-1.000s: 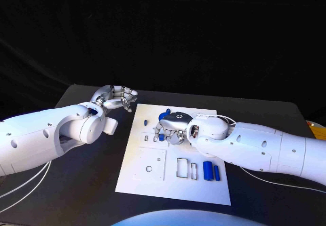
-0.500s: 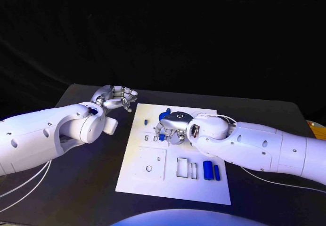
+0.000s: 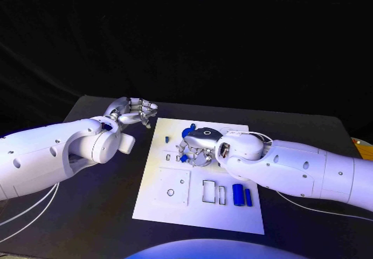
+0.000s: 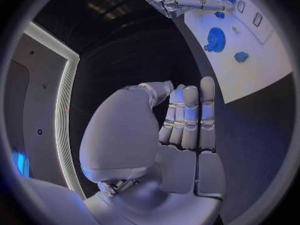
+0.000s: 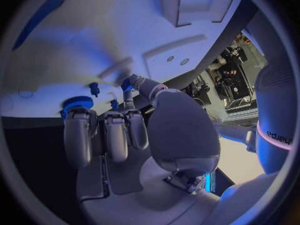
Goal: Assemble the parts on the task board
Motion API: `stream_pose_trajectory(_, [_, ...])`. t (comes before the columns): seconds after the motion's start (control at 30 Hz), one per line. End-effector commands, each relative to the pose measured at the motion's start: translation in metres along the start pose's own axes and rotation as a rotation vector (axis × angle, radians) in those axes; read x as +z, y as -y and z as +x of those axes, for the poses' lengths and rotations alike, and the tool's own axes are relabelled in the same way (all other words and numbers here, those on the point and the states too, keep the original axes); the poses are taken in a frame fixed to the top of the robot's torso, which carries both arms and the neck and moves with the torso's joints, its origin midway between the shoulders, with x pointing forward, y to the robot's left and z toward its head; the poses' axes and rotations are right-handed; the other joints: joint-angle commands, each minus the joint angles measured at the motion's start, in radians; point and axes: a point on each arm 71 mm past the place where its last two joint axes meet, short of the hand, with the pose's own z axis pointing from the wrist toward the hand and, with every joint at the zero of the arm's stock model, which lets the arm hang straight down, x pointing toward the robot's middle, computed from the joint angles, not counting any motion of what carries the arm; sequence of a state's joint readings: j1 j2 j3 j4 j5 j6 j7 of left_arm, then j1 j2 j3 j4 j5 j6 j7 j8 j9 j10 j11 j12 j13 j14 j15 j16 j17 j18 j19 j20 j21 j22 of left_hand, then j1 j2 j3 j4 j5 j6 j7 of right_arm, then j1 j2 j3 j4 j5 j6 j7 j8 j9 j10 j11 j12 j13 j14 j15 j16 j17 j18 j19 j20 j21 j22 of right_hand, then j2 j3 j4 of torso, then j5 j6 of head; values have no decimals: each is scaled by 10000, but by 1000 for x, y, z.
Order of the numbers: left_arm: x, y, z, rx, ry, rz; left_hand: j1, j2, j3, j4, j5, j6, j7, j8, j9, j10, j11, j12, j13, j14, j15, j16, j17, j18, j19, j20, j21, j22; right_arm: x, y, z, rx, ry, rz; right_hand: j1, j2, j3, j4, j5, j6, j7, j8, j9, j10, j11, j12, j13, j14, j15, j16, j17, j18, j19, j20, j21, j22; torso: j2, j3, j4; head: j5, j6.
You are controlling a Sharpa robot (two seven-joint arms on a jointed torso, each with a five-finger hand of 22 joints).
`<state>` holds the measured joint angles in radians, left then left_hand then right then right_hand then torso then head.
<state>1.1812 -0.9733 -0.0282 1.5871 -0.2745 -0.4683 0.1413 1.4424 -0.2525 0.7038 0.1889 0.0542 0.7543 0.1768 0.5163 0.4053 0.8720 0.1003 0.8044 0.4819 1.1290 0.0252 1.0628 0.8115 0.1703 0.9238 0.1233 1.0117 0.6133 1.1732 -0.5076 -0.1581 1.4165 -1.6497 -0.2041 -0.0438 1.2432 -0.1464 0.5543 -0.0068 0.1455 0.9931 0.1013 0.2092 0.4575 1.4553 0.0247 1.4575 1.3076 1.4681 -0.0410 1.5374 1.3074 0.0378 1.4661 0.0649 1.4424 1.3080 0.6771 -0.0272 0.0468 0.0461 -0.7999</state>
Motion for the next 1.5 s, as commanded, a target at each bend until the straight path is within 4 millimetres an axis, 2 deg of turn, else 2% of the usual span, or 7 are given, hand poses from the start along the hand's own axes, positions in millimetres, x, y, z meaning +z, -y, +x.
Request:
stream_pose_trajectory(0.03, [0, 1, 1, -64, -105, 9, -36, 68, 17, -34, -12, -5, 52, -60, -9, -29, 16, 41, -9, -12, 68, 21, 7, 132, -13, 54, -41, -11, -1, 0, -1, 22, 204, -11, -119, 9, -114, 63, 94, 118, 53, 68, 128, 3, 49, -56, 1359, 860, 47, 45, 1892, -97, 430, 75, 76, 2173, -3, -4, -2, 7, -8])
stream_pose_trajectory(0.37, [0, 1, 2, -71, -149, -9, -36, 68, 17, -34, -12, -5, 52, -60, -9, -29, 16, 41, -9, -12, 68, 21, 7, 132, -13, 54, -41, -11, -4, 0, -4, 113, 561, 48, -247, -1, -326, 278, 329, 224, 56, 125, 185, -27, 52, -97, 1314, 857, 49, 38, 1880, -140, 532, 75, 258, 2249, 1, 0, -4, 16, -28])
stream_pose_trajectory(0.93, [-3, 3, 10, 211, -857, 189, -197, 60, -98, 41, -14, -44, 79, -75, -59, -37, 48, 130, -73, 294, 105, 364, 359, 136, 40, 99, -51, -24, -5, -2, -4, 77, 720, 253, -696, -151, -659, 958, 1482, 288, 70, 186, 296, 31, 58, -107, 1306, 844, 51, 4, 1803, -267, 815, 74, 802, 2462, -7, 1, 0, 17, -54])
stream_pose_trajectory(1.03, [-5, 3, 13, 446, -1164, 305, -240, 107, -166, 62, -12, 117, 0, 25, -63, 46, -20, 234, -133, 653, 63, 772, 772, 151, 150, 92, -16, -17, -6, -2, -5, 34, 780, 345, -728, -164, -671, 1010, 1553, 304, 66, 195, 305, 79, 55, -60, 1356, 844, 47, 2, 1796, -276, 837, 71, 845, 2477, -2, -2, -1, 27, -54])
stream_pose_trajectory(1.1, [-6, 3, 14, 634, -1384, 365, -262, 160, -174, 72, -5, 306, -110, 93, -91, 239, -140, 320, -211, 1221, -30, 1379, 1475, 160, 330, 25, 90, 25, -6, -3, -5, 22, 817, 386, -742, -170, -676, 1032, 1575, 318, 63, 203, 310, 108, 52, -30, 1388, 846, 45, 5, 1802, -282, 850, 70, 870, 2486, -1, 0, -3, 40, -50])
stream_pose_trajectory(1.3, [-13, -1, 23, 1657, -2407, 543, -341, 223, -63, 53, -2, 853, -393, -9, -295, 960, -403, 371, -435, 2416, -292, 2616, 3104, -184, 1816, -228, 1390, 1908, -7, -3, -5, 16, 917, 500, -740, -173, -668, 1063, 1646, 345, 48, 219, 322, 146, 41, 5, 1424, 850, 38, 10, 1813, -298, 884, 65, 939, 2510, -10, 0, 10, 46, -67])
stream_pose_trajectory(1.5, [-20, -4, 32, 2803, -3326, 657, -406, 216, 8, 5, -1, 982, -429, -322, -499, 1433, -481, 567, -394, 3185, -376, 3487, 4473, -483, 2888, -332, 2423, 3517, -8, -4, -5, -13, 1004, 614, -623, -212, -582, 1077, 2078, 359, 26, 237, 356, 160, 15, 1, 1426, 854, 13, 12, 1816, -308, 907, 41, 982, 2527, -5, -6, 2, 60, -72])
